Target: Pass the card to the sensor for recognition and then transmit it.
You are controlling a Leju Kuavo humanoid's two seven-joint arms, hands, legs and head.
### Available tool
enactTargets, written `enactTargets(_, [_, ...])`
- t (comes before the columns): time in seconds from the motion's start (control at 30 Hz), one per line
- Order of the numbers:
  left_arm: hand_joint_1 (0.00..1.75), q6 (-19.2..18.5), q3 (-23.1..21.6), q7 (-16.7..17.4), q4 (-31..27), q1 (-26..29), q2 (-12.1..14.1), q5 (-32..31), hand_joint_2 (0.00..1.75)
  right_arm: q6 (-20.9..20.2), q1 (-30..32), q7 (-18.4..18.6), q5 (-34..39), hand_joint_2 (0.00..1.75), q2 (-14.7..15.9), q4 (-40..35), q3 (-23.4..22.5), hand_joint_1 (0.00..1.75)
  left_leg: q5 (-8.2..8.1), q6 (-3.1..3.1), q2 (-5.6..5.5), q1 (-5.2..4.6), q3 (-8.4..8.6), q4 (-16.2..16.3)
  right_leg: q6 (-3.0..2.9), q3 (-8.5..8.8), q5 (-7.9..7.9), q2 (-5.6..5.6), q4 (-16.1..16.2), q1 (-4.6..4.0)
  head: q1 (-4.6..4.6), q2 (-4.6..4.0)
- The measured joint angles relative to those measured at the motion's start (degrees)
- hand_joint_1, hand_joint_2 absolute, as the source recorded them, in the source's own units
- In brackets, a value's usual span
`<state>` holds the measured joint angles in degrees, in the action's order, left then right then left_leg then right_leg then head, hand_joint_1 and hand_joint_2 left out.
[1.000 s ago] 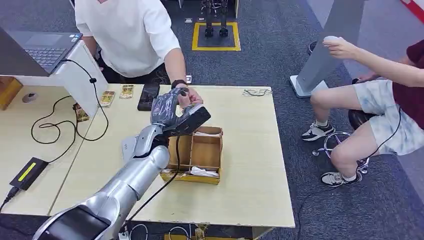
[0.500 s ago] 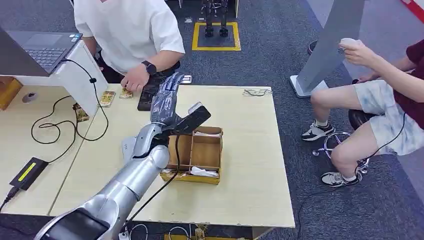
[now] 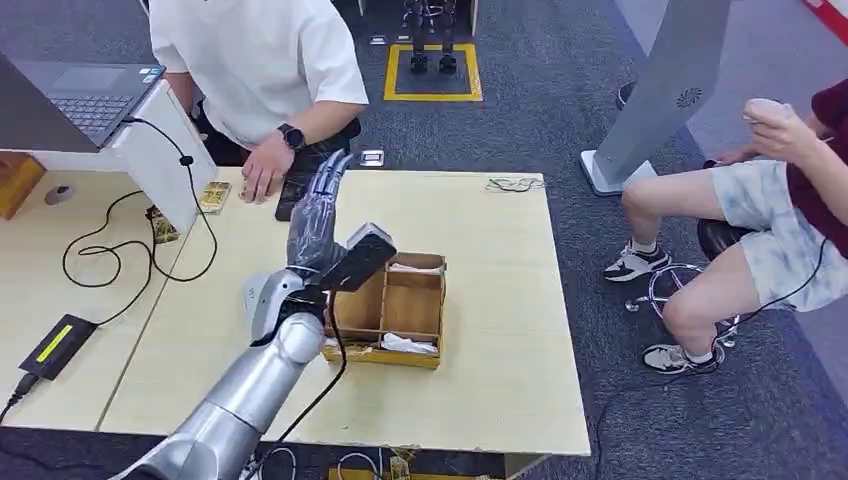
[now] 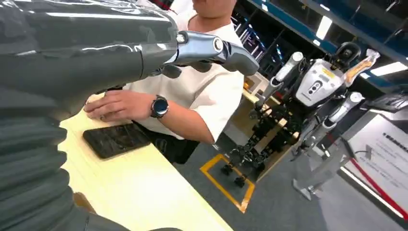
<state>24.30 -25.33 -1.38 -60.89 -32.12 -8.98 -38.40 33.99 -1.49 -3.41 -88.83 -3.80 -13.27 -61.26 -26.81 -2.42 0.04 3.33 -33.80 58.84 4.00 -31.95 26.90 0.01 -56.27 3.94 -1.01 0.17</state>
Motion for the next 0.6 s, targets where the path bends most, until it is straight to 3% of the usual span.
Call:
enactTargets(0.2, [0.0,0.72,0.0,-0.96,-8.46,5.43,1.92,0.74,1.75,-0.02,0.53,0.17,0.98,1.75,-0.11,-0.11,-0.52,0.0,0.0,0.0,0.0,0.0,0.02,0.0,0.0,0.01,0.0,0.0,0.0,0.0,0.02,0.0])
enactTargets(0.6, [0.0,1.03,0.0,-2.1,-18.72,12.92,5.4,-0.33,1.75,-0.48,1.28,0.0,1.03,1.75,-0.48,-1.01,-1.86,0.0,0.0,0.0,0.0,0.0,0.01,-0.01,0.0,0.0,0.0,-0.01,0.0,0.0,0.0,0.0])
